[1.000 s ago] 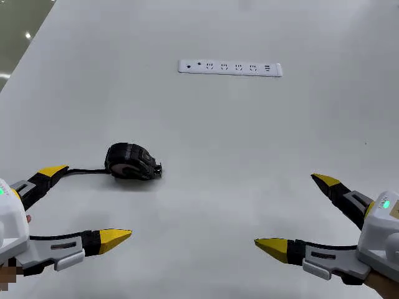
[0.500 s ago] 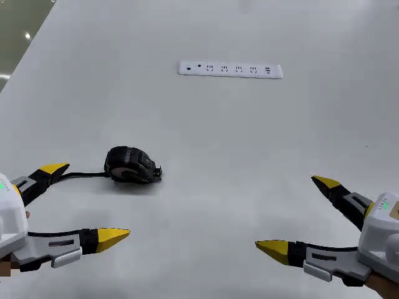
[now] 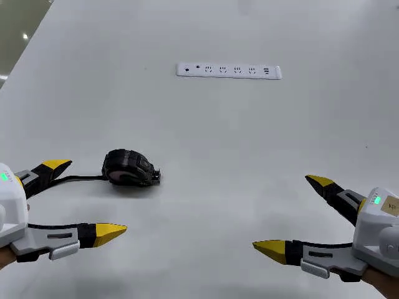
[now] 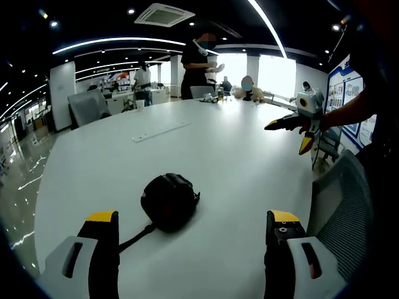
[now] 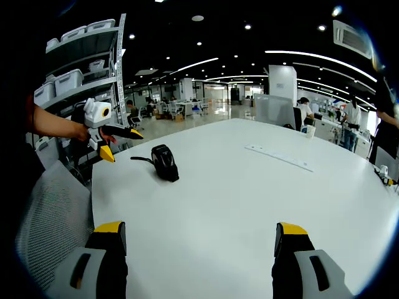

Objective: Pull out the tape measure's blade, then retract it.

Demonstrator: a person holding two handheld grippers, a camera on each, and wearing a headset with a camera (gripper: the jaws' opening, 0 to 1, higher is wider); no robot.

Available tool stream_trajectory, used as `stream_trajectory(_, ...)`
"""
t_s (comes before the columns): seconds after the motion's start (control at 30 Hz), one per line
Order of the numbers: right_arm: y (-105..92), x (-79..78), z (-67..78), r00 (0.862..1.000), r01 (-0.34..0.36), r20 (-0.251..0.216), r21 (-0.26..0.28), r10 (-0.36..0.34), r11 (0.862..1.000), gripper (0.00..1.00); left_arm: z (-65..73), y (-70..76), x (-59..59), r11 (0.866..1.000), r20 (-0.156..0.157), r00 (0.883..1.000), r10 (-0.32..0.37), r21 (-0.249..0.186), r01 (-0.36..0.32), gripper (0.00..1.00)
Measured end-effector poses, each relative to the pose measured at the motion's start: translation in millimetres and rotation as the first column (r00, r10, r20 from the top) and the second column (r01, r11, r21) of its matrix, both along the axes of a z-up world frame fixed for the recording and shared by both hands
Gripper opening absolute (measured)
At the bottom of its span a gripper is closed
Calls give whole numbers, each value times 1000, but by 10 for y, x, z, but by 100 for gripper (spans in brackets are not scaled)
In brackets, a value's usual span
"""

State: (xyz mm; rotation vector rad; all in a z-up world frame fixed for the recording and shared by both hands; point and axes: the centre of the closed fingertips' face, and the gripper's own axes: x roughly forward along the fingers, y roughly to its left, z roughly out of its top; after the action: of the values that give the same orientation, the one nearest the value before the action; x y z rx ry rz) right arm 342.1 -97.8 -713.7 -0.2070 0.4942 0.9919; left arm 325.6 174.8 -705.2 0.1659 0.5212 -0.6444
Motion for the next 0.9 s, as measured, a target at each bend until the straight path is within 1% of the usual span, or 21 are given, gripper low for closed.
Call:
stream_trajectory(0.17,38,34,-19,1000,-15,-5,-3,15,1000,99,-18,23,52,1000,-5,1000,-3,2,3,95)
stream_trajectory(0.43,100,68,-69,999,-45,-15,-12,45,999,99,-60,24,97,1000,-24,999,-21,4,22,94)
stream_trajectory(0.9,241,160,-172,993,-113,-35,-32,112,993,99,-130,38,234,996,-50,996,-80,31,82,90)
